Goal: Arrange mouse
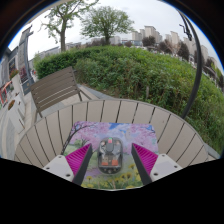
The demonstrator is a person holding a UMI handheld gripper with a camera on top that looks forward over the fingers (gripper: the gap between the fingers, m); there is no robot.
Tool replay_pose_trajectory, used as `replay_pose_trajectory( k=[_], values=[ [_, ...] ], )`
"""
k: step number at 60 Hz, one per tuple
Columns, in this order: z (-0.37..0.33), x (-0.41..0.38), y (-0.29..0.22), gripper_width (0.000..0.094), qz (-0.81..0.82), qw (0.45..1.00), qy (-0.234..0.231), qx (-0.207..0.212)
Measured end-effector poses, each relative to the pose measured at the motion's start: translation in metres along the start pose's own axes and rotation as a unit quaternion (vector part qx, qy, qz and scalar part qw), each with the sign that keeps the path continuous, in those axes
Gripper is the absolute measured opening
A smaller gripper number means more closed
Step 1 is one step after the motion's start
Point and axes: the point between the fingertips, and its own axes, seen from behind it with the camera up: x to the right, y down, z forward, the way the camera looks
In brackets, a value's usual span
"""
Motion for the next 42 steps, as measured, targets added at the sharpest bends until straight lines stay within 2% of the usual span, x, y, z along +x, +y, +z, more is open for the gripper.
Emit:
replay_pose_trajectory(
  k=[1, 3, 9, 17, 22, 29, 42],
  values=[
    [-0.005, 0.002, -0.003, 0.0865, 0.001, 1.0, 0.001, 0.0],
    [-0.018, 0.005, -0.01, 0.0824, 0.003, 1.0, 0.003, 0.003],
    [-0.076, 0.012, -0.032, 0.0845, 0.005, 1.0, -0.004, 0.009],
    [-0.182, 0.026, -0.03, 0.0847, -0.007, 1.0, -0.011, 0.001],
    [-0.246, 0.038, -0.013, 0.0848, -0.029, 1.0, -0.006, -0.001],
    [-0.321, 0.047, 0.029, 0.0844, -0.051, 0.998, -0.012, -0.026],
    [-0.387, 0.072, 0.083, 0.0845, -0.077, 0.996, -0.002, -0.04]
  ],
)
